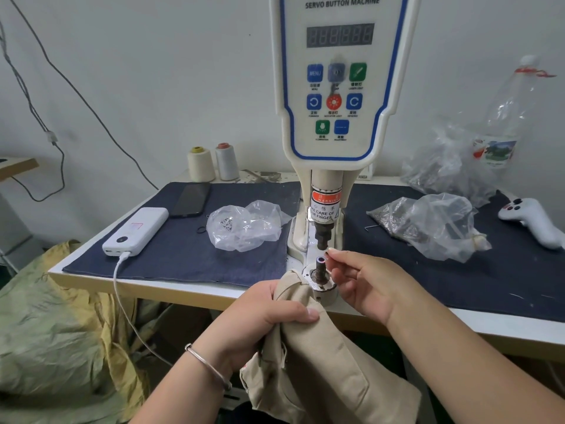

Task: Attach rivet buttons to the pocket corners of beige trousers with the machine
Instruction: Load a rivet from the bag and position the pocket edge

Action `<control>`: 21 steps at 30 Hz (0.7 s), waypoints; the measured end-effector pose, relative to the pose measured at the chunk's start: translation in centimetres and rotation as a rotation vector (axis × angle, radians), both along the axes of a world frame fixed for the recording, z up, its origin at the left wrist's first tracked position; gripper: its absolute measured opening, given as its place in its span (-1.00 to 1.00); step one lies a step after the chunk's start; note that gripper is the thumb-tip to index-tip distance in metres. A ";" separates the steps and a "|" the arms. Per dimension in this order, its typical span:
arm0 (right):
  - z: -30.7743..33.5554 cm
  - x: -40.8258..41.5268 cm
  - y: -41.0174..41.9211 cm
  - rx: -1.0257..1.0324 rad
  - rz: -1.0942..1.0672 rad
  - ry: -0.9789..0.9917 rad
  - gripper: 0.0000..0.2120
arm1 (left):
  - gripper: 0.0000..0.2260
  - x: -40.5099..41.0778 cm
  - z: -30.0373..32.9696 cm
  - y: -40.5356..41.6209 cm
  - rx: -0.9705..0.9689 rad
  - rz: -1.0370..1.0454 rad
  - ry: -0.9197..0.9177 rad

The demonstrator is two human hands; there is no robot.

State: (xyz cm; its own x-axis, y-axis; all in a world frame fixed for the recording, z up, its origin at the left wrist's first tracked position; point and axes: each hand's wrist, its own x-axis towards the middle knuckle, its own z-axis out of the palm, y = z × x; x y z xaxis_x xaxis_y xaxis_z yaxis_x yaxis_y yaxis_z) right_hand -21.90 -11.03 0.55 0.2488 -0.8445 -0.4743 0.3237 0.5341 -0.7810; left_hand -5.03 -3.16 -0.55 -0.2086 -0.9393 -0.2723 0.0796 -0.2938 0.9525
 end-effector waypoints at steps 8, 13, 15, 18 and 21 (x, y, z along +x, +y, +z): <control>0.3 0.4 0.1 0.082 0.034 -0.143 -0.89 | -0.56 -0.2 0.3 0.1 0.004 0.003 -0.001; 0.6 0.6 0.0 0.119 0.038 -0.156 -0.86 | -0.61 -0.3 0.3 0.0 -0.010 0.014 -0.008; 0.7 0.7 0.0 0.134 0.038 -0.179 -0.86 | -0.65 -0.3 0.3 0.0 -0.020 0.013 -0.012; 0.7 0.8 0.0 0.154 0.037 -0.229 -0.87 | -0.70 -0.2 0.3 0.0 -0.026 0.006 -0.008; 0.8 0.9 0.0 0.160 0.034 -0.246 -0.86 | -0.73 -0.2 0.3 -0.1 -0.028 0.001 -0.003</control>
State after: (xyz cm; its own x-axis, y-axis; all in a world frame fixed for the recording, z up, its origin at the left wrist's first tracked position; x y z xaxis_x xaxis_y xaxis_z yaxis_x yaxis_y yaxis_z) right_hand -21.04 -11.07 1.35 0.3995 -0.7530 -0.5228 0.4732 0.6579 -0.5859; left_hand -5.23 -3.22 -0.25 -0.2072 -0.9468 -0.2464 0.0767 -0.2668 0.9607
